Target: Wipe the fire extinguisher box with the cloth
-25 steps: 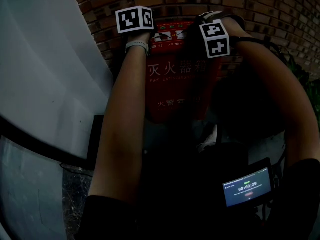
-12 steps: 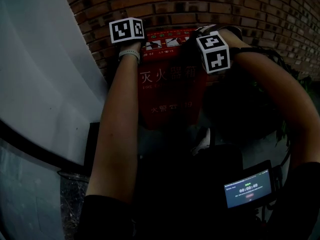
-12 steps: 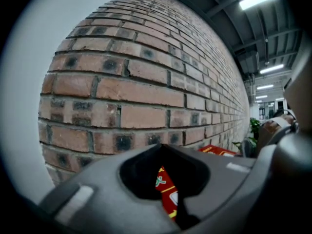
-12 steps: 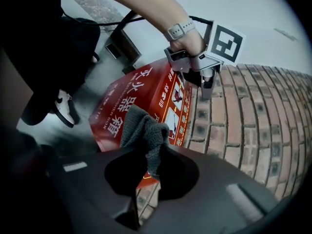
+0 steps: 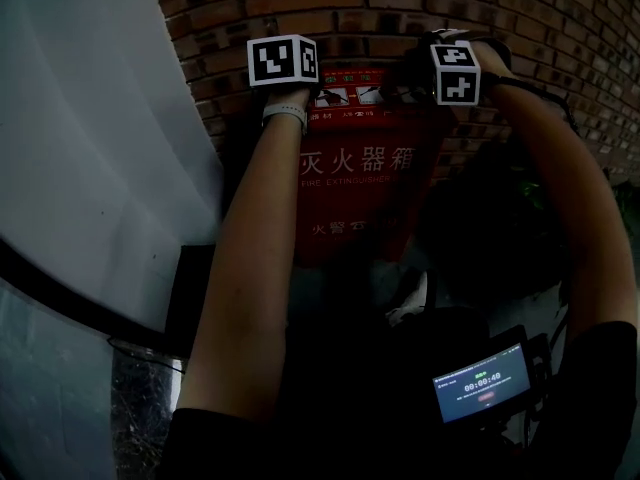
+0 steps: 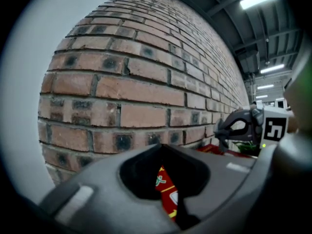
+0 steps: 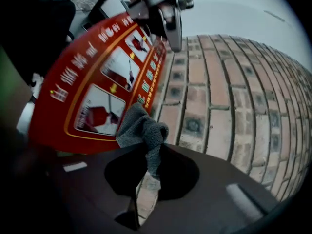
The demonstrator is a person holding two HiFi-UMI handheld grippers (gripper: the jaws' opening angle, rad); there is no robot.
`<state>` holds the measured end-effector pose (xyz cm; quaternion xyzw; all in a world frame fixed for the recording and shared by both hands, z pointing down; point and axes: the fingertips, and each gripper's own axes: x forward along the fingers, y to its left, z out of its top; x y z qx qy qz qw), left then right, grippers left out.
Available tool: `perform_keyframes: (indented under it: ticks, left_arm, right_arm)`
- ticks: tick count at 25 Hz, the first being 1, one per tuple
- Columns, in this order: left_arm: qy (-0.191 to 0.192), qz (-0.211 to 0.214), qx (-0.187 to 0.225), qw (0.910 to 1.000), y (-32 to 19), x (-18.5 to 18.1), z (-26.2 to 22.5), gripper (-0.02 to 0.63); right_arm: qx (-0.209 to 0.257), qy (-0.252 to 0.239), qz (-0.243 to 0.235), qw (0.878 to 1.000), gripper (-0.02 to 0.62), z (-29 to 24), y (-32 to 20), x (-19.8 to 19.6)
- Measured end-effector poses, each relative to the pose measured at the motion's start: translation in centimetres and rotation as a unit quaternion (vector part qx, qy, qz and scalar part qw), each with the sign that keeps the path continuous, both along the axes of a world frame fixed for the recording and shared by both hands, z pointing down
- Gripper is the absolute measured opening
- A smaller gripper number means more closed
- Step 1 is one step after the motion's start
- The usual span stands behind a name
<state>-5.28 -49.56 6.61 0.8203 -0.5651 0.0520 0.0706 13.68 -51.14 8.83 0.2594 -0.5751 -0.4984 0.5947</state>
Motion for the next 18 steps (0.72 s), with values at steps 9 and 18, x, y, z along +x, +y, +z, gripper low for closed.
perform_keyframes:
  ticks: [9,18]
  left_arm:
    - [0.000,0.002,0.000,1.0000,0.1,0.4,-0.3,0.002]
    - [0.000,0.004,0.005,1.0000,-0.3,0.2,0.0,0.002]
  right_arm:
    - [0.013,0.034,0.028,0.999,0.035,2.5,-5.3,0.0]
    - [-0.022,0.020,-0.004,1.000,0.034,4.3,-1.8,0.7]
